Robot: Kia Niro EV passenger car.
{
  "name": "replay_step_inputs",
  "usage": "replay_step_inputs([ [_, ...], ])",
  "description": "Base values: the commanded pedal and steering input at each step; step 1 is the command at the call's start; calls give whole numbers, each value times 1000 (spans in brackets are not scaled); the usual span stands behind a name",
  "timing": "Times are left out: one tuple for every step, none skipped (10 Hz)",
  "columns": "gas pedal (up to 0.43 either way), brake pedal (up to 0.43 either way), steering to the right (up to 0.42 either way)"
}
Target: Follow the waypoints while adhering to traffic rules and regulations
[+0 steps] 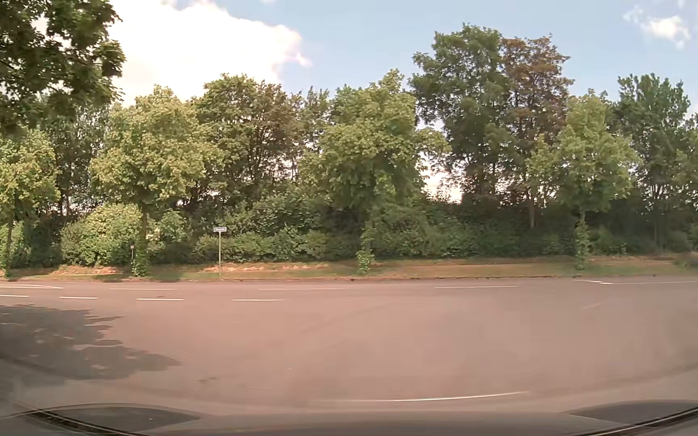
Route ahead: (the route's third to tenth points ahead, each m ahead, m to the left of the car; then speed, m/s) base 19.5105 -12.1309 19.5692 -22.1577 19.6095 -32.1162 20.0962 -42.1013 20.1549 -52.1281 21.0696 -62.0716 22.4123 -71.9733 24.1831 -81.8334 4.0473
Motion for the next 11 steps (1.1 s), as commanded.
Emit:
replay_step_inputs([
  [47,12,281],
  [39,12,278],
  [39,12,268],
  [39,12,255],
  [47,12,240],
  [47,12,217],
  [47,12,201],
  [79,12,192],
  [98,18,191],
  [110,18,190],
  [138,12,189],
])
